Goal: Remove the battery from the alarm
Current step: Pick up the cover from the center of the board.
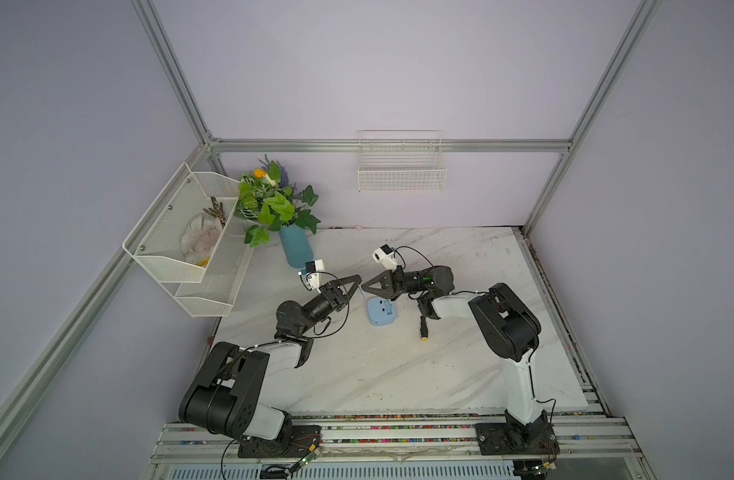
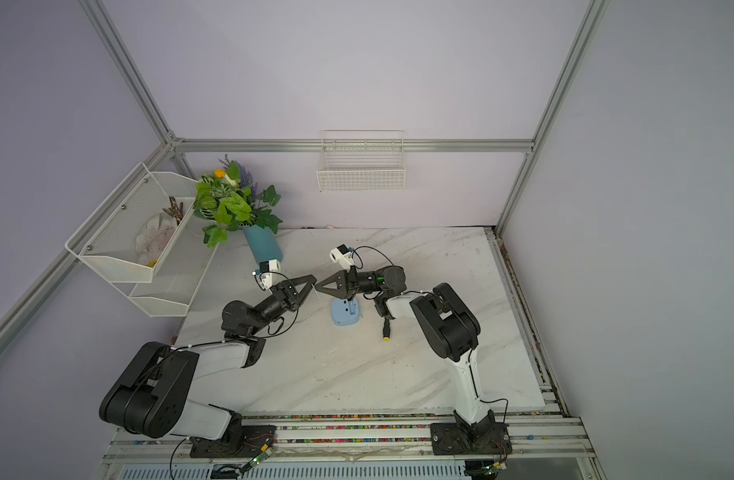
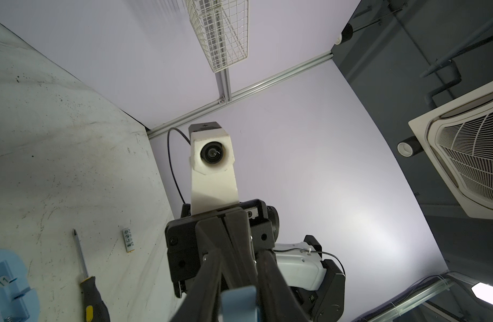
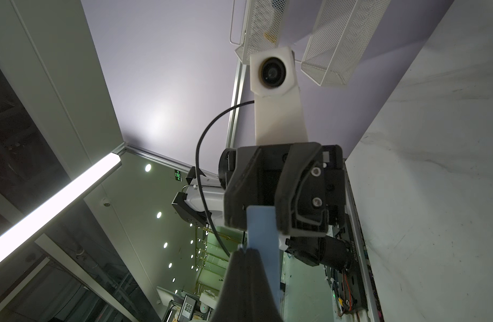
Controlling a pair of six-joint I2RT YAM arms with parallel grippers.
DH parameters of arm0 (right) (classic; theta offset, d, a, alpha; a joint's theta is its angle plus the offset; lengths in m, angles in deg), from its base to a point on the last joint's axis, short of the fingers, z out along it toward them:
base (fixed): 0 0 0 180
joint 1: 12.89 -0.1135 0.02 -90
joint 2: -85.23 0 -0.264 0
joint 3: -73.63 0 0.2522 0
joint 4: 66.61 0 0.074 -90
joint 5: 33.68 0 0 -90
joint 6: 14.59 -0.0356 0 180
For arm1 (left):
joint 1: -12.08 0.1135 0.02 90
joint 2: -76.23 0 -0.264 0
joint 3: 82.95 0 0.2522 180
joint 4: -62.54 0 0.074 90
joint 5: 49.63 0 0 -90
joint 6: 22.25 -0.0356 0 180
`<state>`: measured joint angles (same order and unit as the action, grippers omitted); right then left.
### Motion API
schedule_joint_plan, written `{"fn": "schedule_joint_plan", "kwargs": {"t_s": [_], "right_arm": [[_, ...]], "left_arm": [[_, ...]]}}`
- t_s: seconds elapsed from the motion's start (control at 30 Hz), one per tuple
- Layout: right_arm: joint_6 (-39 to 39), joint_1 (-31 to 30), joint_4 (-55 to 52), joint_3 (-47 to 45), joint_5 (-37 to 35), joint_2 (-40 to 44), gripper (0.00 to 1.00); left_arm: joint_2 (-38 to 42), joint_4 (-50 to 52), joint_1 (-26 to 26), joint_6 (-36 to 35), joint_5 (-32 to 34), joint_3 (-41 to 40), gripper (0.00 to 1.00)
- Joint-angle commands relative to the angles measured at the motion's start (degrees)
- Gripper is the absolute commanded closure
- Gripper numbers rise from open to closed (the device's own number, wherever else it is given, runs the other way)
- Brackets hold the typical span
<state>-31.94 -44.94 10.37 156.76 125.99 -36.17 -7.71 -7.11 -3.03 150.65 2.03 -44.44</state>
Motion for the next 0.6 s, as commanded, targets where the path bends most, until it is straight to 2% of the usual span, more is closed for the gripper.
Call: {"fn": "schedule_joint_plan", "kwargs": {"t_s": [0.0,0.23,0.57], "right_arm": [[0.12,-0.26,3.77,0.70,-0.63,-0.68,1.00],[0.12,0.27,3.74,-0.31,-0.95,-0.09,1.00],[0.86,5.31,3.30,-4.62,-0.61,5.51,0.83]], "left_arm": [[-0.26,-2.53,-0.33,-0.74,-0.85,-1.46,0.75],[0.01,-2.47,-0.27,-1.06,-0.98,-1.39,0.83],[-1.54,-2.53,-0.29,-1.57,-2.15,-0.88,0.87]]}}
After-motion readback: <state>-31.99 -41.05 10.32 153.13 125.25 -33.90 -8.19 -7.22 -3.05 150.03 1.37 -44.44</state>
